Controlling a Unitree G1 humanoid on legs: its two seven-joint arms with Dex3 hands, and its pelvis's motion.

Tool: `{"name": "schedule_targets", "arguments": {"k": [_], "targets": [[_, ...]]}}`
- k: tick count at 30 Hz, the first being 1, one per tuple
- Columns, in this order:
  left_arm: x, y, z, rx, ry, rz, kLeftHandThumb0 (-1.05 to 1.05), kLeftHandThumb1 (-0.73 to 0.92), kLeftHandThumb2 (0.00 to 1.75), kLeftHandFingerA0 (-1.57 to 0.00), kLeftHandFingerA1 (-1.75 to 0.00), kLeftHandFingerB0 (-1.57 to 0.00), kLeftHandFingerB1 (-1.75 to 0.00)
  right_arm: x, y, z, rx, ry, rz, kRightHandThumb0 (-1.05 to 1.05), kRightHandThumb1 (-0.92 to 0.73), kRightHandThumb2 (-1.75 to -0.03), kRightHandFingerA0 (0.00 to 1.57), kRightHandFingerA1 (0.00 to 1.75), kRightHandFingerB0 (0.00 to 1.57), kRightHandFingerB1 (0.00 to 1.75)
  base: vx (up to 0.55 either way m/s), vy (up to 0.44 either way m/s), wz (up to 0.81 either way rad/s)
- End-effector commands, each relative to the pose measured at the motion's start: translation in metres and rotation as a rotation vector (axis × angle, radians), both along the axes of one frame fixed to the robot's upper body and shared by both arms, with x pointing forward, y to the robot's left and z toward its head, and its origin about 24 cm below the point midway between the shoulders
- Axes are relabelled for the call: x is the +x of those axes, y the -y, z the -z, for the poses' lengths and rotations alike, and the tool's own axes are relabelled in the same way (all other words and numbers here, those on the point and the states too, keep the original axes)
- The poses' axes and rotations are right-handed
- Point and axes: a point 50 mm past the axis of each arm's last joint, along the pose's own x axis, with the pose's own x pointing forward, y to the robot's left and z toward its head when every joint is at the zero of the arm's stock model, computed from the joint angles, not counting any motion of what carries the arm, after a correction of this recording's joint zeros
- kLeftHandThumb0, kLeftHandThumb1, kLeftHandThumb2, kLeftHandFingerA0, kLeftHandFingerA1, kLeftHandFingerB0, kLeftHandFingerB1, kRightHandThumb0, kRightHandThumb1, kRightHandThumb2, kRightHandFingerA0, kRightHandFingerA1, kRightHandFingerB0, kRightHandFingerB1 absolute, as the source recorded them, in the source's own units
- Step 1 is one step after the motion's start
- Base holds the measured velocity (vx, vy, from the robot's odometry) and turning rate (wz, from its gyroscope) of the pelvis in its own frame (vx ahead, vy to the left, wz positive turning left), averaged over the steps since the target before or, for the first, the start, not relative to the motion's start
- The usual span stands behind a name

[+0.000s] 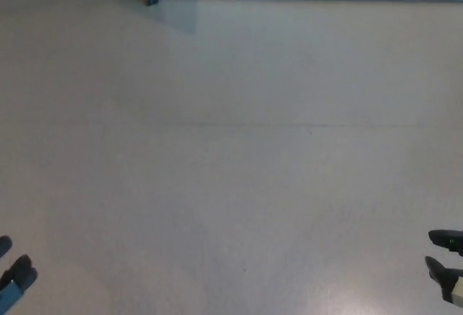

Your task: The robot walks towards an open cabinet and lifts its left hand to push the door towards the right to close it.

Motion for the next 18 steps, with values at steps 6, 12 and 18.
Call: {"name": "schedule_targets", "arguments": {"k": [6, 12, 18], "targets": [[-0.0023, -0.0022, -0.0010, 0.013, 0.020, 0.016, -0.22, 0.60, 0.57, -0.55, -0.47, -0.45, -0.42, -0.0012, 0.0058, -0.0019, -0.013, 0.014, 0.006, -0.37, -0.66, -0.60, 0.66, 0.46, 0.50, 0.40, 0.25, -0.080, 0.10], [-0.0027, -0.0013, -0.0011, 0.036, 0.018, 0.049, -0.23, 0.62, 0.58, -0.55, -0.47, -0.46, -0.42, -0.0011, 0.0060, -0.0013, -0.018, 0.008, 0.001, -0.37, -0.68, -0.60, 0.66, 0.45, 0.51, 0.40, 0.26, -0.304, 0.44], [-0.0042, -0.0012, 0.0004, 0.041, 0.007, 0.034, -0.24, 0.59, 0.57, -0.59, -0.47, -0.51, -0.43, -0.0005, 0.0055, -0.0012, -0.018, 0.007, -0.009, -0.37, -0.67, -0.60, 0.66, 0.46, 0.51, 0.40, 0.32, -0.115, -0.05]]}}
